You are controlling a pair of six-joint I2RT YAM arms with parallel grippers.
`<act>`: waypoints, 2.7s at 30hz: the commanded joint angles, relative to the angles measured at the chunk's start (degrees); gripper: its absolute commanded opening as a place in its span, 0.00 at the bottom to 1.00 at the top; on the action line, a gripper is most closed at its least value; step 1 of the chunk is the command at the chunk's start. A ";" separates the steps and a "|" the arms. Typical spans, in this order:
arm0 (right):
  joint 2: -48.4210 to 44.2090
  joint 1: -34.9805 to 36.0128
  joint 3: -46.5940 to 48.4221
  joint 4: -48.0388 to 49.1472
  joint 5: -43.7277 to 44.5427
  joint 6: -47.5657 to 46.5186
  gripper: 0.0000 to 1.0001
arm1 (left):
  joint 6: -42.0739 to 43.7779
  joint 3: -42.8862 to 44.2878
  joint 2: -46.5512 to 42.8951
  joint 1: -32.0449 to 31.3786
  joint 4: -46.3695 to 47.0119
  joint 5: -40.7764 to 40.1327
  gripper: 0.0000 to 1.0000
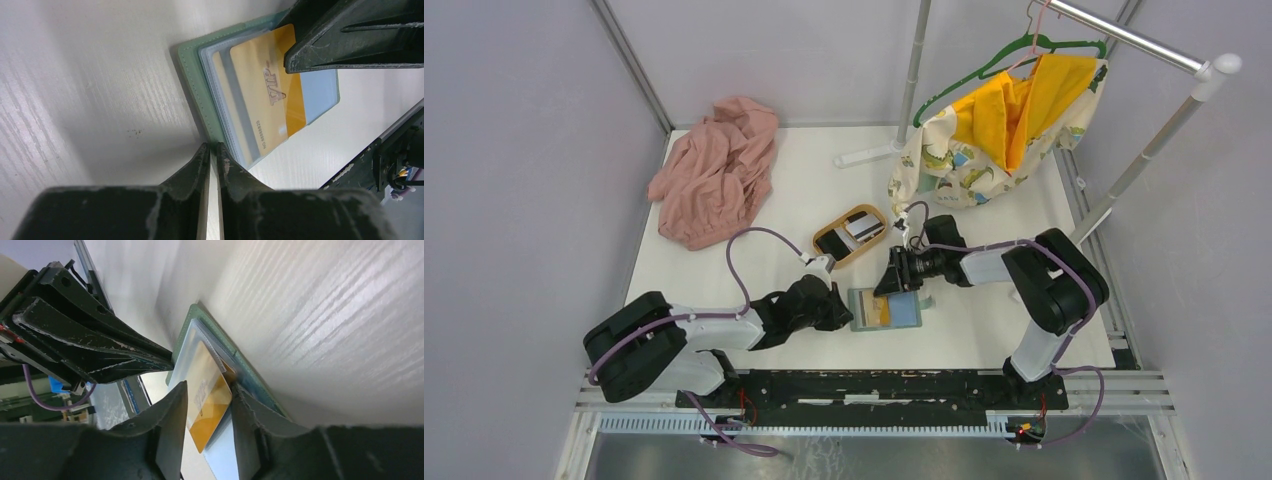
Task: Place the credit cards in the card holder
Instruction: Insert the credit card into the card slot.
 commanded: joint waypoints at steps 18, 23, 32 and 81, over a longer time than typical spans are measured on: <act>-4.47 4.46 14.32 -27.29 13.53 -32.95 0.62 | -1.25 -1.54 -5.87 -0.44 -2.39 -2.33 0.16; -5.42 6.56 17.17 -31.95 21.11 -41.09 0.64 | -0.52 -0.65 -5.25 -0.45 -1.97 -2.46 0.16; -8.07 7.55 18.25 -34.47 24.86 -47.38 0.67 | 0.07 -1.21 -6.49 -0.45 0.12 -3.75 0.14; -11.80 7.87 15.69 -33.06 20.13 -46.60 0.10 | 3.00 4.44 9.70 -0.81 6.90 -2.40 0.05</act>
